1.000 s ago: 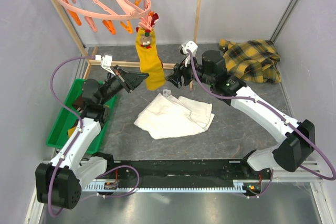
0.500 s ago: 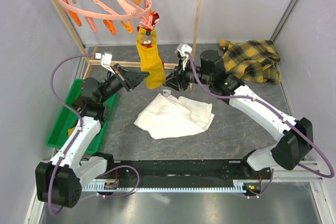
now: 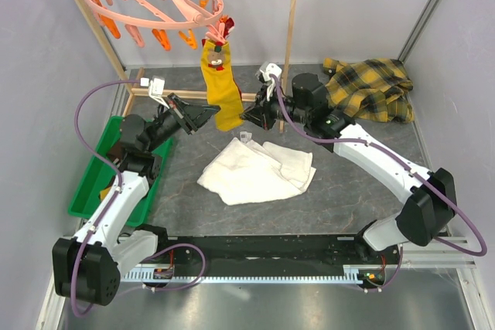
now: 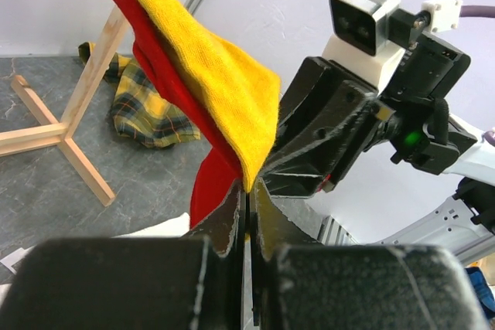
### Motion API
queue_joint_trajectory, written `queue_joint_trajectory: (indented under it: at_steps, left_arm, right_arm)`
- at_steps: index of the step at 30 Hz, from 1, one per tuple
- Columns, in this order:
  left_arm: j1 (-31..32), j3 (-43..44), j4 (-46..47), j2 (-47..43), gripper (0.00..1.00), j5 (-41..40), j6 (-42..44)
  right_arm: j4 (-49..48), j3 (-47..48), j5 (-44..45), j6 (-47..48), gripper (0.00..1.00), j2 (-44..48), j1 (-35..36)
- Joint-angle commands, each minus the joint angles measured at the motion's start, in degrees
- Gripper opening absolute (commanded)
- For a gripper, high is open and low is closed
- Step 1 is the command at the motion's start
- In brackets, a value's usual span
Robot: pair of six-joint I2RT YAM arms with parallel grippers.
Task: Remove the socks clipped to the hanger
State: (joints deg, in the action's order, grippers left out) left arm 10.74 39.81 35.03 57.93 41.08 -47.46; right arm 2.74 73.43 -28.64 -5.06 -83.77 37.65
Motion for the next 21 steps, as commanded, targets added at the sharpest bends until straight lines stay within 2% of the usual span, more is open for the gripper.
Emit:
queue_joint_trajectory:
  at_steps: [1,2,5,6,7,8,9,13,21]
  left_arm:
    - [0.0,2.3,2.8,0.1,0.06,1.5,-1.4]
    - [0.0,2.4,2.1,0.2,0.09,1.3,-1.1]
    - [0.0,2.4,0.1,-0.4,0.3,0.1,0.6]
    - [0.0,2.4,-1.0,-0.8,0.45,-0.6,1.9]
    - [0.0,2.4,-2.1,-1.2,0.5,-1.5,2.7]
    - [0.0,2.3,-4.2,-2.2,0.63,-3.5,4.6]
    - [0.0,2.3,-5.1,-2.7,0.67,-4.6,5.5]
    - [0.0,2.5,-9.9,-5.3,0.72,-8.5,9.7]
    - [0.0,4.0,-15.3,-7.5,0.73,-8.2,12.9]
  right_arm:
    - [-2.3,1.5,-0.9,-0.9,0.0,-0.9,-0.2]
    - [-2.3,1.5,-0.7,-1.4,0.0,-0.5,-0.2]
    - [-5.2,1.1,-2.9,-4.9,0.0,0.4,-0.1]
    - [-6.7,0.8,-4.0,-6.0,0.0,0.8,-0.1]
    - [-7.2,0.8,-4.5,-7.3,0.0,1.0,0.0]
    - [-7.7,0.6,-4.5,-8.9,0.0,1.6,0.2]
    - [-8.1,0.6,-3.9,-9.7,0.0,1.8,0.6]
    - [-9.4,0.7,-2.6,-12.8,0.0,2.4,1.5]
    - [-11.1,2.0,0.1,-15.1,0.0,1.7,5.4]
